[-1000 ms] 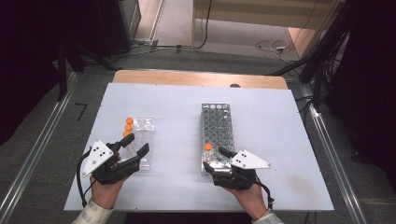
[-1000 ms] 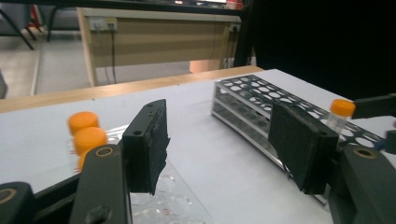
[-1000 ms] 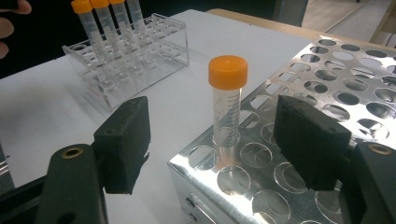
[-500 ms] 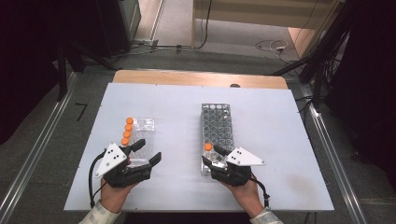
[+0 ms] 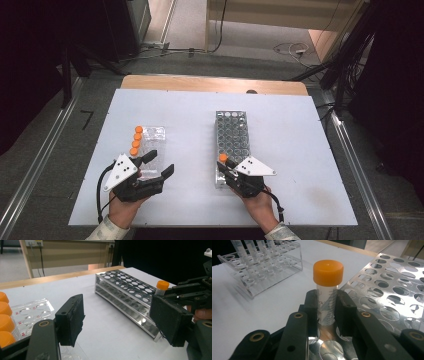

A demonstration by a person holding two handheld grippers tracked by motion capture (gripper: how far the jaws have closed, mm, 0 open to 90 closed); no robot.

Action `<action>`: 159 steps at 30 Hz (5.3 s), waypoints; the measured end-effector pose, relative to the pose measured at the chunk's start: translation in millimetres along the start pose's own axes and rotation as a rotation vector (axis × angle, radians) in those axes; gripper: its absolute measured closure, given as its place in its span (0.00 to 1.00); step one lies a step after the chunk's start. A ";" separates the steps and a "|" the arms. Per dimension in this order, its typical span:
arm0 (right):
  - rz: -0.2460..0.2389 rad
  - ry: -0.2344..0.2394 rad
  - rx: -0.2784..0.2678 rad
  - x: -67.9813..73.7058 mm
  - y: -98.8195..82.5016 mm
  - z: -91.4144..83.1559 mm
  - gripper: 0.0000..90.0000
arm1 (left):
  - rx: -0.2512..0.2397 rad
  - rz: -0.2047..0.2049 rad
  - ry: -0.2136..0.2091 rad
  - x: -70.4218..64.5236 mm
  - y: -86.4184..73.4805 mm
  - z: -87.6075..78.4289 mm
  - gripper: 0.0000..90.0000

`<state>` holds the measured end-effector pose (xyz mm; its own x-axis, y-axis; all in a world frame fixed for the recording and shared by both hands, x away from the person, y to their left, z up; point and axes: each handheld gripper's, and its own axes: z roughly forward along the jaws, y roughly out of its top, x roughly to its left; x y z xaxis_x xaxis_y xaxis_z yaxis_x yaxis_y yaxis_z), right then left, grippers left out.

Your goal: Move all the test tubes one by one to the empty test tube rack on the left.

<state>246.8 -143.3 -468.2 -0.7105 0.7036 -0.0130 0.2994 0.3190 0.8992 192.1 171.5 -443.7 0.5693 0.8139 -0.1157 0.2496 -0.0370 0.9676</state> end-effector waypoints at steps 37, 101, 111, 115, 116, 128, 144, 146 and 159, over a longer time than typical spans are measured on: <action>-0.014 0.103 -0.170 24.0 33.0 -43.5 0.80 | -0.005 0.032 -0.015 -9.4 0.3 0.5 0.30; -0.009 0.112 -0.067 9.4 18.9 -39.7 0.29 | -0.068 -0.024 -0.050 -0.1 19.4 -32.6 0.78; 0.032 0.036 -0.075 -16.3 12.5 -53.3 0.29 | -0.092 -0.045 0.014 15.7 23.6 -47.0 0.78; 0.040 0.017 -0.081 -22.4 10.1 -57.9 0.29 | -0.095 -0.054 0.042 21.2 24.3 -50.9 0.78; 0.046 0.013 -0.079 -23.4 9.5 -58.5 0.29 | -0.096 -0.052 0.048 22.5 24.5 -52.0 0.78; 0.052 0.001 -0.075 -26.2 8.6 -59.2 0.29 | -0.106 -0.050 0.156 43.7 24.4 -64.4 0.78; 0.053 -0.005 -0.078 -27.4 8.4 -59.8 0.29 | -0.061 -0.009 0.209 47.9 14.7 -57.2 0.78; 0.054 -0.005 -0.081 -27.2 8.7 -60.1 0.29 | -0.052 -0.001 0.213 46.5 12.8 -55.0 0.78; 0.047 -0.004 -0.074 -25.8 7.9 -59.3 0.29 | 0.016 0.036 0.276 37.2 -4.2 -45.6 0.77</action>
<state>229.8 -196.6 -434.8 -0.6942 0.7193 0.0279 0.2838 0.2379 0.9289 176.5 228.3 -441.9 0.3438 0.9390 -0.0137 0.2470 -0.0763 0.9660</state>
